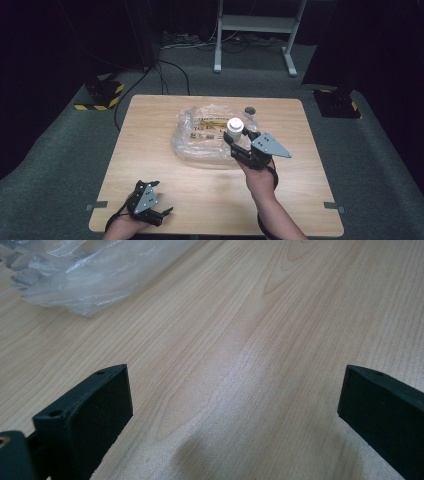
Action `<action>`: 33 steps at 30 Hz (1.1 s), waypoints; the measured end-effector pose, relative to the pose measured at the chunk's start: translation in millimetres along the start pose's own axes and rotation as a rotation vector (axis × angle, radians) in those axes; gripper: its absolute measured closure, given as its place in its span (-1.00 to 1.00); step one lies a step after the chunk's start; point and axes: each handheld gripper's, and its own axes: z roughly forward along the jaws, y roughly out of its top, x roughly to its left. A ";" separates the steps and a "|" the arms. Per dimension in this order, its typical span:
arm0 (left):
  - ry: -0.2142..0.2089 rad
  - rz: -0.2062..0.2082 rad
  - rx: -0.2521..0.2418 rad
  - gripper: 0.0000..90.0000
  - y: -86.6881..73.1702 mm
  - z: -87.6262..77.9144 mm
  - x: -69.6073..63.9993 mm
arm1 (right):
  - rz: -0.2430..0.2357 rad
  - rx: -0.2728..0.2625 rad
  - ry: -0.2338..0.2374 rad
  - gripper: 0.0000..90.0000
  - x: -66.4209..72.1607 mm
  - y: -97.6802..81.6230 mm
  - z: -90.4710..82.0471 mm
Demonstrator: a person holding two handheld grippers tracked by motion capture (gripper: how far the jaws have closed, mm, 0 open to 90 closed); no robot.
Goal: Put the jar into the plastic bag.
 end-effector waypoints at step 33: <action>-0.004 0.003 -0.006 -0.97 -0.3 -0.5 0.2 | 0.009 0.012 -0.091 0.02 -19.8 -0.4 62.8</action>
